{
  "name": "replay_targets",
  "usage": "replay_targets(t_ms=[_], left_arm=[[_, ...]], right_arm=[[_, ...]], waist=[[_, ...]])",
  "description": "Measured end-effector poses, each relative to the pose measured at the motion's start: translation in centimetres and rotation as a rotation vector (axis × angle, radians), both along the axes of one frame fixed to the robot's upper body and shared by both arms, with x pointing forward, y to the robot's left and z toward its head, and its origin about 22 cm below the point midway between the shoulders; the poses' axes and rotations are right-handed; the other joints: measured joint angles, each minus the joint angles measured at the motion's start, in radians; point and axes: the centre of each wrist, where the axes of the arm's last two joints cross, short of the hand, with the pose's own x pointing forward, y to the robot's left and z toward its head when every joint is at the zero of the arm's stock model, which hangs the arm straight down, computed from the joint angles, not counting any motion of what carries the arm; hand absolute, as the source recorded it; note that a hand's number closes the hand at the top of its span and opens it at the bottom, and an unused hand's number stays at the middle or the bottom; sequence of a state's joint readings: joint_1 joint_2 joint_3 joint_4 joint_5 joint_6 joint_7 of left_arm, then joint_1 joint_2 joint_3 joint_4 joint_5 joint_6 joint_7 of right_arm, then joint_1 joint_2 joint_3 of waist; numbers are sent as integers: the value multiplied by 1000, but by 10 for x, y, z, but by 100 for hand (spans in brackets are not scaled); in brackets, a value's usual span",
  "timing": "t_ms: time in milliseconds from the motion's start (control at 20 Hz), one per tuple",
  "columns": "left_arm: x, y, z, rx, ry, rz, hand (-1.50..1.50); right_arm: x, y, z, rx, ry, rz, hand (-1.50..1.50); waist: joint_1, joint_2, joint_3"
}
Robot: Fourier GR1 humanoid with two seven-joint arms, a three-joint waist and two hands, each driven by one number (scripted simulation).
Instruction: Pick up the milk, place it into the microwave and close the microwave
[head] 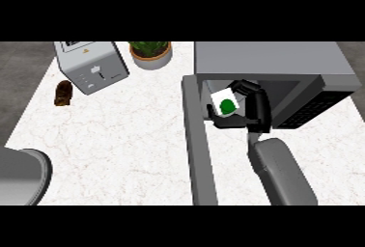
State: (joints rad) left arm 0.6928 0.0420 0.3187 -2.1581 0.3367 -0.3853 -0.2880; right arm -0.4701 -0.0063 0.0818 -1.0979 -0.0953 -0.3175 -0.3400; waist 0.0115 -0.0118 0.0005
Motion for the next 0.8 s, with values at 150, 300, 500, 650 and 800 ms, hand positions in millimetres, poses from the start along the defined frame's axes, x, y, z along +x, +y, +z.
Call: replay_targets(t_ms=[150,300,500,650,800], left_arm=[[0,7,-1,2,0,0,-150],[1,11,-2,7,6,-7,-150],[8,12,-5,5,6,-7,-150],[10,14,-4,4,4,-15,-150],[12,18,-8,2,7,-23,-150]], right_arm=[[10,-9,-5,-6,-42,13,150],[17,-13,-12,-27,-94,22,150],[22,-15,-19,-71,-176,13,150],[26,-18,-23,-112,-240,-5,150],[30,-21,-25,-155,-286,-26,150]], waist=[[5,-9,-3],[9,-14,-5],[12,-17,-6],[16,-18,-6],[18,-17,-6]])
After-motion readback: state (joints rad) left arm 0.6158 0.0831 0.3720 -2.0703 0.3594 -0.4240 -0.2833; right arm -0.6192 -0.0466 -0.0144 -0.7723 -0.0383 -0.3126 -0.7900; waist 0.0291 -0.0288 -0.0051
